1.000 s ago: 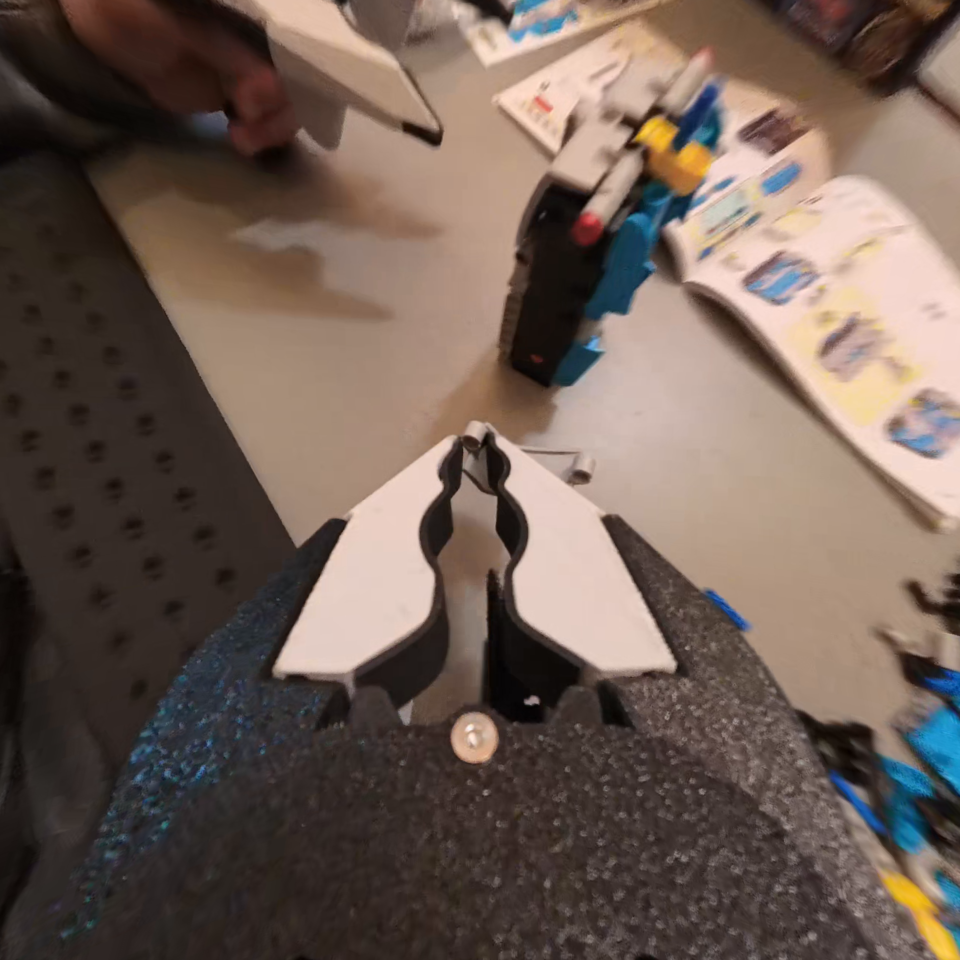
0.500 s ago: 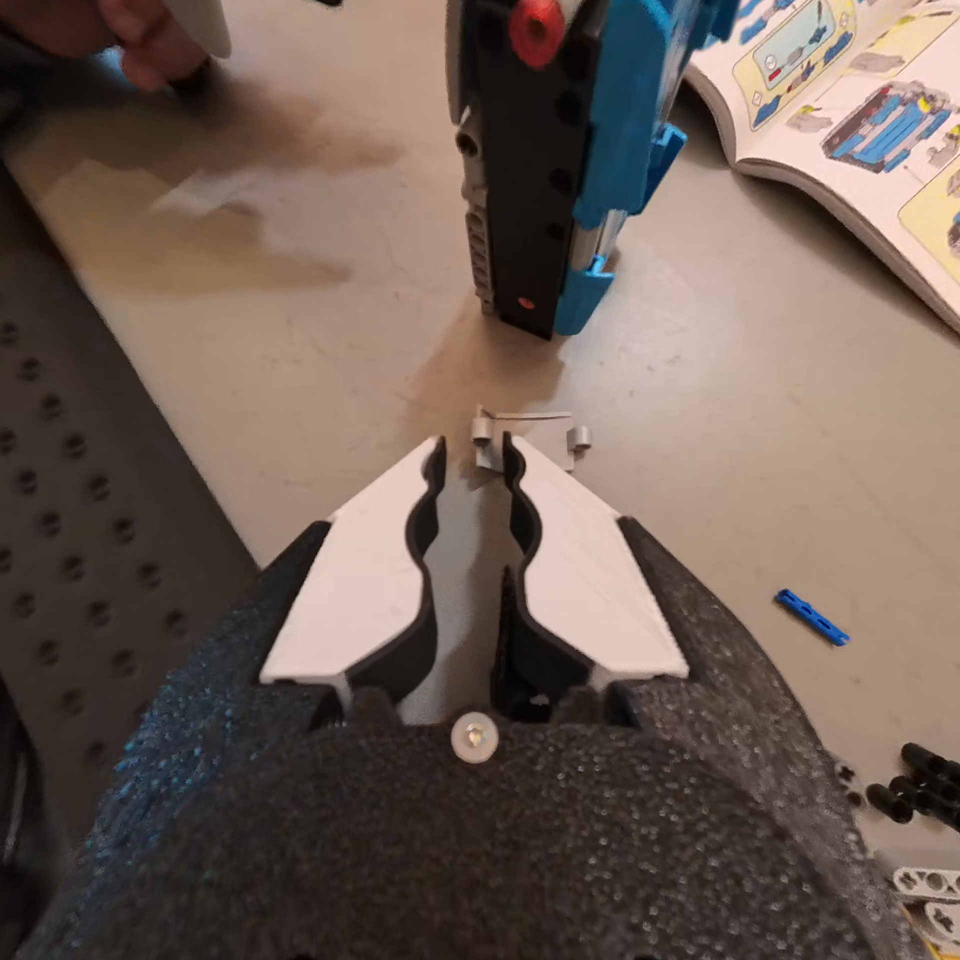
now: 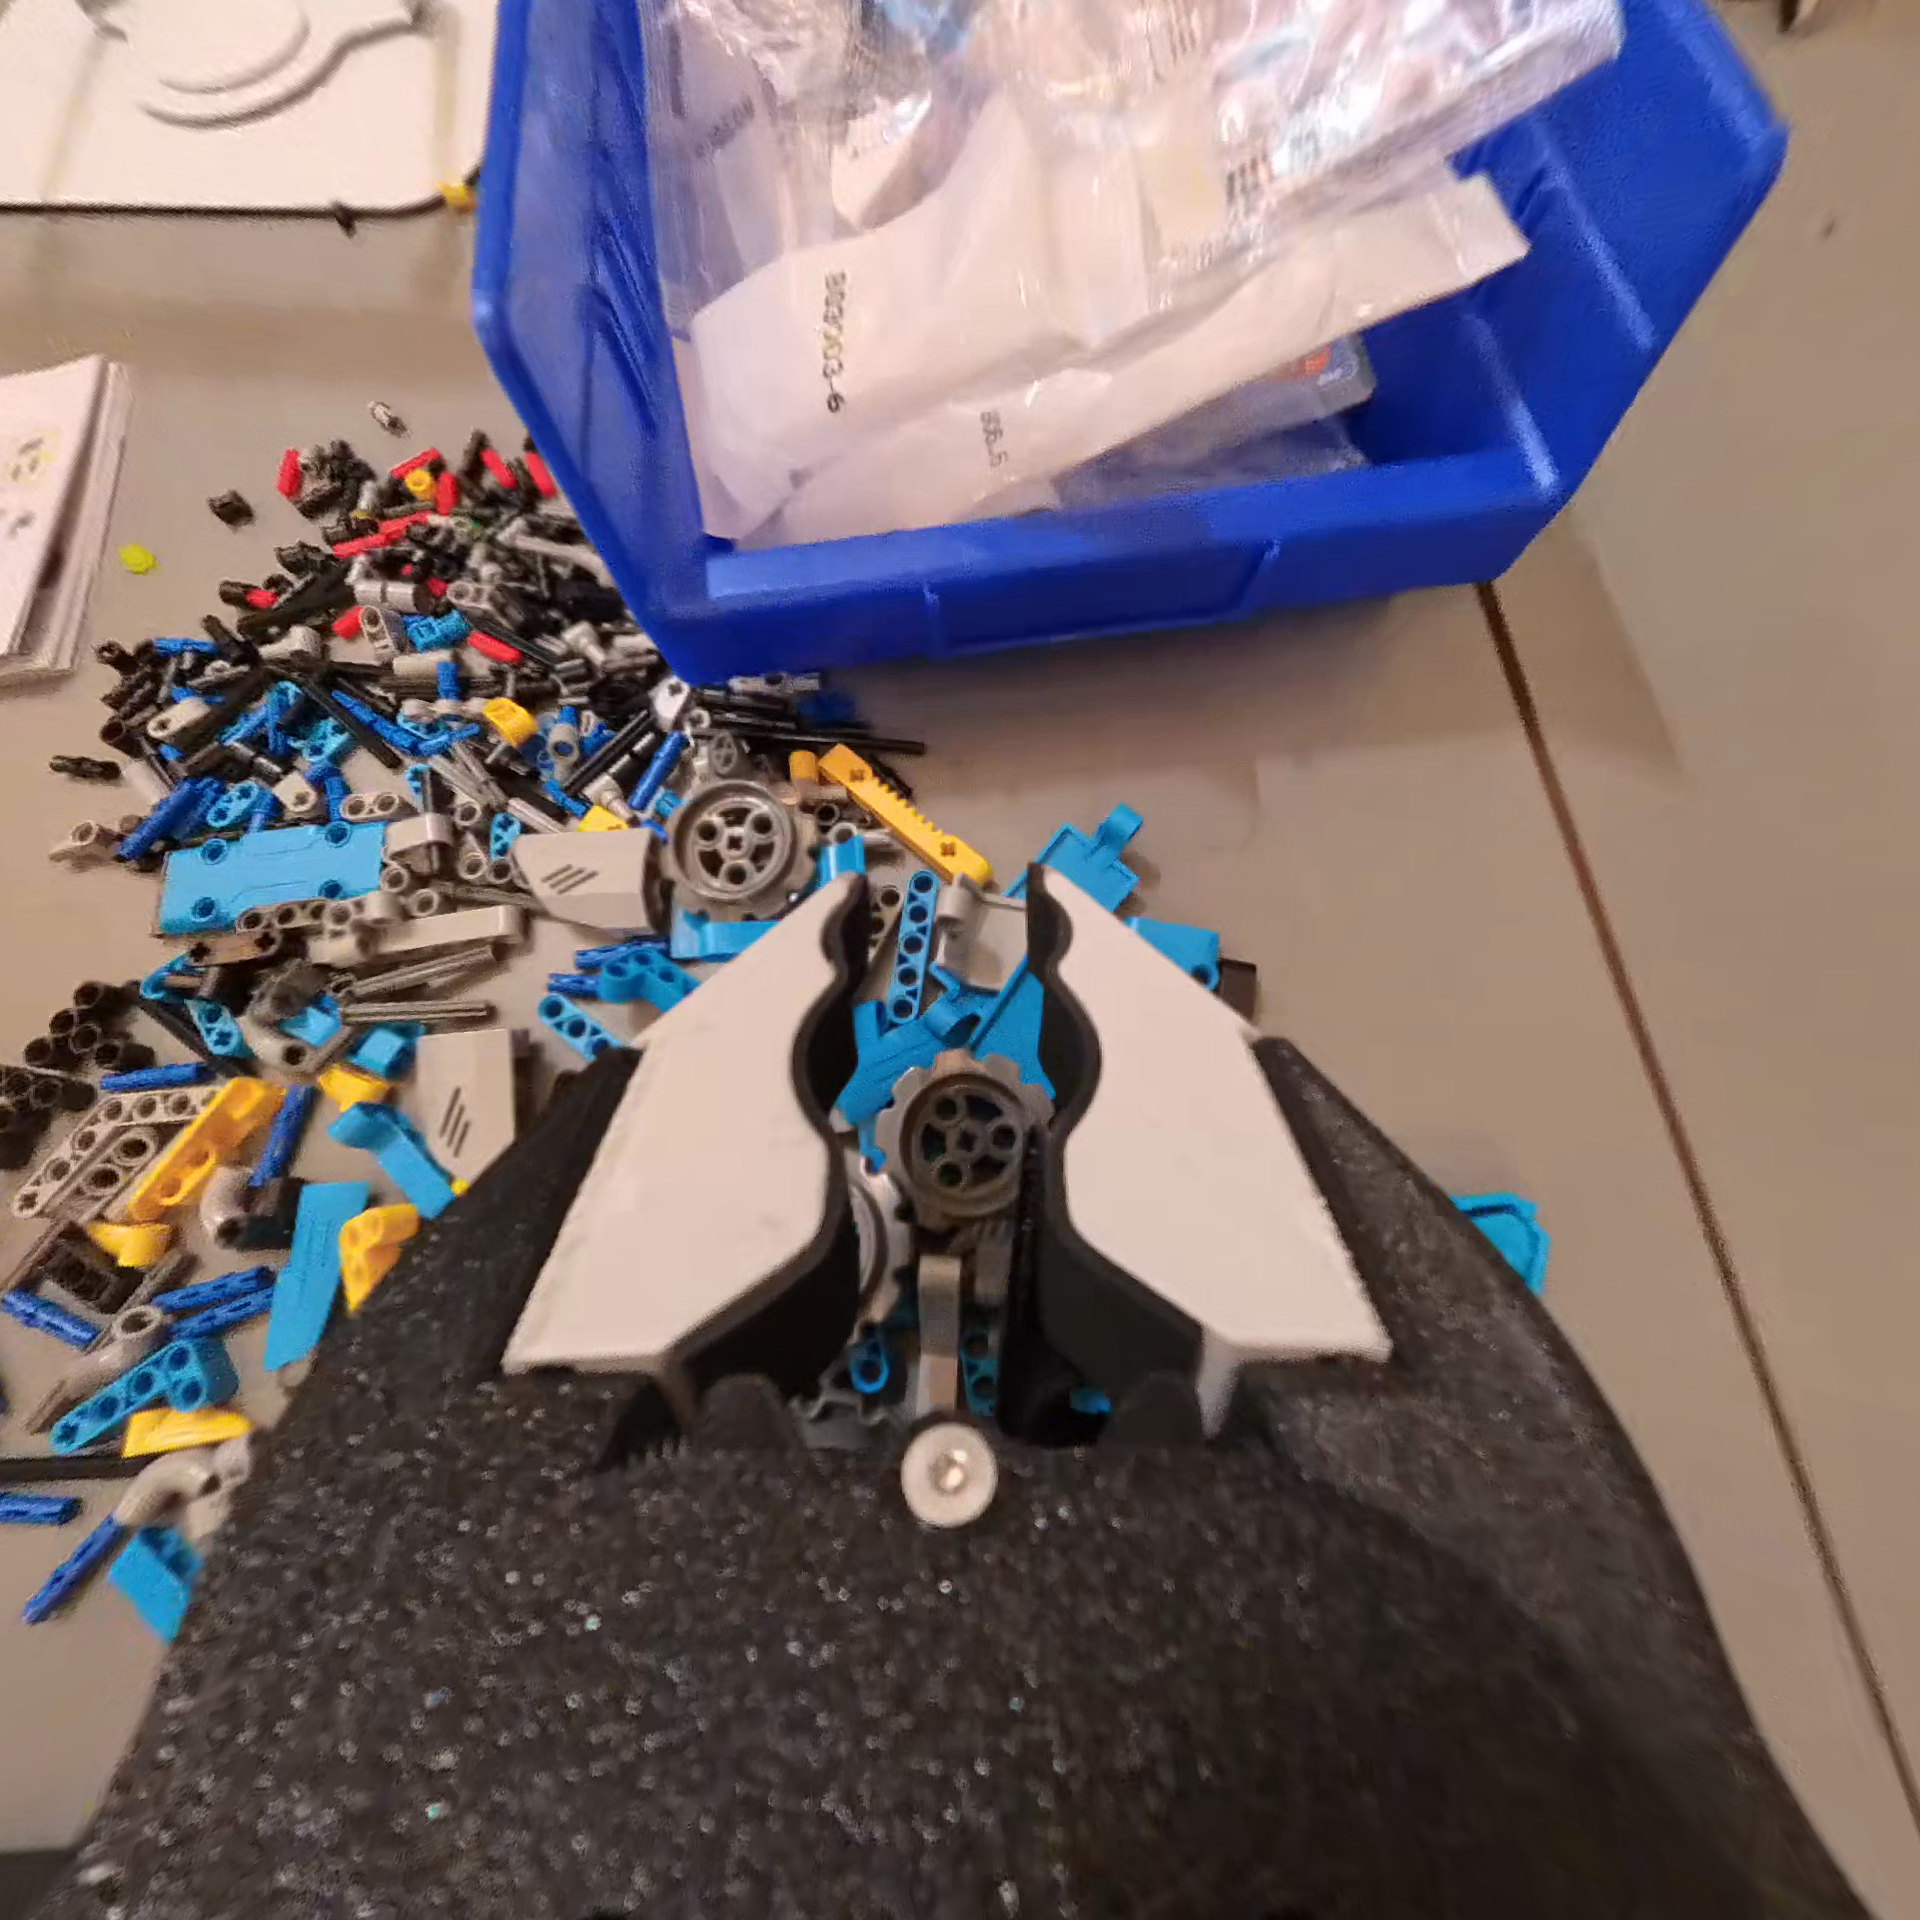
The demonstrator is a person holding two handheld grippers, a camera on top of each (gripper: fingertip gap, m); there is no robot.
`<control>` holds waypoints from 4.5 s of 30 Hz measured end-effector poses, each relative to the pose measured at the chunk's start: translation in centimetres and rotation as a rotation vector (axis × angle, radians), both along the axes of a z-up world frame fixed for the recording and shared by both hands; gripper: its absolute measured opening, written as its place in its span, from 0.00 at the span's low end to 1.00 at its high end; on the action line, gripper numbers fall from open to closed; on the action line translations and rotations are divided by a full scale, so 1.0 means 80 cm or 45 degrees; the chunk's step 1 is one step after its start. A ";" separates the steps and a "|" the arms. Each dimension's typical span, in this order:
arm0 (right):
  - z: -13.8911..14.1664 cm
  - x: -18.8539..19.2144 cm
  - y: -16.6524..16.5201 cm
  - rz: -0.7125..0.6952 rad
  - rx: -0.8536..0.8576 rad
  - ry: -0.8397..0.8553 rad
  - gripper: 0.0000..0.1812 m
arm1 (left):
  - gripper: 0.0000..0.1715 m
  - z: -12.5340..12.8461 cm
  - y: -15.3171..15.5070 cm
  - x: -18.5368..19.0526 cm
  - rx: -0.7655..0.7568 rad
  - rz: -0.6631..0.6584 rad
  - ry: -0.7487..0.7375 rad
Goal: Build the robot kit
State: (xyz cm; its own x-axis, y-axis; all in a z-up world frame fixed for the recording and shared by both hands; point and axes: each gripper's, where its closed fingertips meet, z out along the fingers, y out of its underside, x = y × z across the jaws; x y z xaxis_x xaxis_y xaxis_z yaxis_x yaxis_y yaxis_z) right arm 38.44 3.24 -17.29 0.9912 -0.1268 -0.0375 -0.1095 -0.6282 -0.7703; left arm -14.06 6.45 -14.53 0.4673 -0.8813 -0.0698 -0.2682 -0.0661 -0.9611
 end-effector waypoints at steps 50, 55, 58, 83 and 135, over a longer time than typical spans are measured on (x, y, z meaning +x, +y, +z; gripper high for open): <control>-0.033 -0.470 -0.026 1.270 0.014 -0.032 0.15 | 0.36 0.000 -0.001 0.000 0.000 -0.005 0.002; 0.019 -0.385 -0.005 1.081 0.146 -0.066 0.16 | 0.36 0.000 -0.002 0.001 0.004 -0.005 0.004; 0.017 -0.272 0.019 0.740 0.045 -0.223 0.19 | 0.36 -0.001 -0.002 0.001 0.007 -0.007 0.010; -0.057 -0.145 0.105 0.571 -0.272 -0.189 0.05 | 0.36 -0.002 -0.002 0.002 0.009 -0.007 0.019; -0.029 -0.213 -0.127 0.526 -0.148 -0.097 0.12 | 0.36 -0.004 -0.004 0.004 0.017 -0.013 0.041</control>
